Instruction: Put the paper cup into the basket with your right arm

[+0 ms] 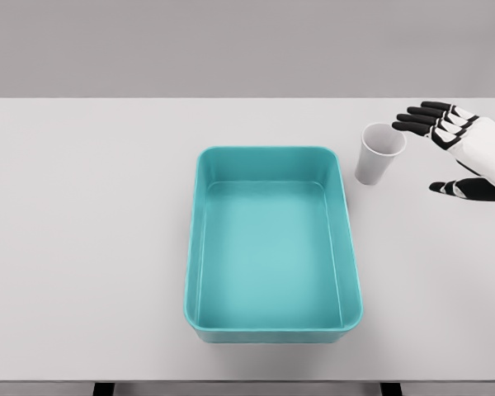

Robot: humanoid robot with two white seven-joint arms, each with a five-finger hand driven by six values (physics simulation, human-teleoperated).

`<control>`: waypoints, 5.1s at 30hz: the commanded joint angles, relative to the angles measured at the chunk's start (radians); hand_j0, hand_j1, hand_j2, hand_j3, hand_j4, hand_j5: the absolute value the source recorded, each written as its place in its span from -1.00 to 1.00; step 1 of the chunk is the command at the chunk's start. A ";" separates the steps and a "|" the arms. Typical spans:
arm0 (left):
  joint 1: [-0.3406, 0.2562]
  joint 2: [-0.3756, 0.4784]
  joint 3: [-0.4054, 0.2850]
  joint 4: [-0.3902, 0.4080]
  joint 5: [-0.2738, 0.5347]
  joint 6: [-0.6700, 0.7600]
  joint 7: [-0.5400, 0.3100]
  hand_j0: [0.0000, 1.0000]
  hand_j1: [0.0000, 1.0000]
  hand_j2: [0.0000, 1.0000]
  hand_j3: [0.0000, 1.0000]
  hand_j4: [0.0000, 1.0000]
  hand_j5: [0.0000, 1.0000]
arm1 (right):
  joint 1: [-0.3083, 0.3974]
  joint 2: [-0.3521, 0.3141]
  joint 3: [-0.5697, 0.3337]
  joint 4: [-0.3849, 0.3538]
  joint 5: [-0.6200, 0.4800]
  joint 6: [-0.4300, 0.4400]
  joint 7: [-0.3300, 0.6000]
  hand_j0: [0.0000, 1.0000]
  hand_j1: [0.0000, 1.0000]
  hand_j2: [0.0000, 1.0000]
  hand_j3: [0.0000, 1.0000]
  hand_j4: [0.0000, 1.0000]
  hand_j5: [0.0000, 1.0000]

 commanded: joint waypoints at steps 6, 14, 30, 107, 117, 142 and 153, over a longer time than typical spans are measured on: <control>0.000 0.000 0.000 0.000 0.000 0.000 0.000 1.00 1.00 1.00 1.00 1.00 1.00 | -0.008 0.023 -0.015 0.008 -0.010 0.001 0.087 1.00 1.00 1.00 1.00 1.00 1.00; 0.000 0.000 0.000 0.000 0.000 0.000 0.000 1.00 1.00 1.00 1.00 1.00 1.00 | -0.015 0.223 -0.181 0.011 -0.016 0.018 0.421 1.00 1.00 1.00 1.00 1.00 1.00; 0.000 0.000 0.000 0.000 0.000 0.000 0.000 1.00 1.00 1.00 1.00 1.00 1.00 | -0.129 0.347 -0.143 0.258 -0.420 0.311 0.509 1.00 1.00 1.00 1.00 1.00 1.00; 0.000 0.000 0.000 0.000 0.000 0.000 0.000 1.00 1.00 1.00 1.00 1.00 1.00 | -0.330 0.615 0.014 0.867 -0.731 0.343 0.509 1.00 1.00 1.00 1.00 1.00 1.00; 0.000 0.000 0.000 0.000 0.000 0.000 0.000 1.00 1.00 1.00 1.00 1.00 1.00 | -0.331 0.615 0.017 0.869 -0.733 0.346 0.509 1.00 1.00 1.00 1.00 1.00 1.00; 0.000 0.000 0.000 0.000 0.000 0.000 0.000 1.00 1.00 1.00 1.00 1.00 1.00 | -0.328 0.608 0.008 0.855 -0.736 0.346 0.509 0.14 0.14 0.14 0.14 0.14 0.14; 0.000 0.000 0.000 0.000 0.000 0.000 0.000 1.00 1.00 1.00 1.00 1.00 1.00 | -0.264 0.569 -0.048 0.662 -0.742 0.357 0.509 0.13 0.13 0.13 0.13 0.13 0.13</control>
